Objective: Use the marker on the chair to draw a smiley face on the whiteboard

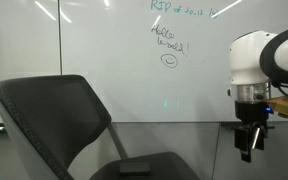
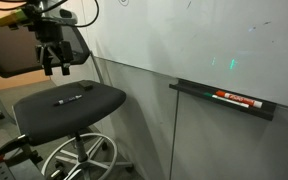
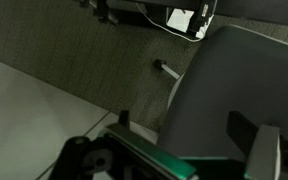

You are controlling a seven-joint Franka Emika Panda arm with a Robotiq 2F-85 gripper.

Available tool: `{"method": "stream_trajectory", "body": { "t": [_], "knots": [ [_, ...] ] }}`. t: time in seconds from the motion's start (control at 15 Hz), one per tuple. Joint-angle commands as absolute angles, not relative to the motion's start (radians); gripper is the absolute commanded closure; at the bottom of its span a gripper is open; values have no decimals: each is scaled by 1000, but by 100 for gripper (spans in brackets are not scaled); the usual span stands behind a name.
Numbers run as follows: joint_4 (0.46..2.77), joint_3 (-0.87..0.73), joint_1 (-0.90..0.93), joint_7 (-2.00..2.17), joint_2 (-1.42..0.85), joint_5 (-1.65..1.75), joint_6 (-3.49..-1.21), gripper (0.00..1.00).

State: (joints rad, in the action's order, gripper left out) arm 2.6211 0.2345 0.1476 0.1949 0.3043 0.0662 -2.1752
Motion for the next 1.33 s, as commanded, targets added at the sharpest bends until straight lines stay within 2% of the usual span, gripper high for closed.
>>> {"method": "stream_trajectory", "body": {
  "t": [0.0,0.53,1.27],
  "knots": [
    [2607,308,177,348,225,104,-2275,0],
    [2537,414,236,751,-6,303,-2368,0],
    [2304,310,409,952,-270,444,-2351,0]
  ]
}}
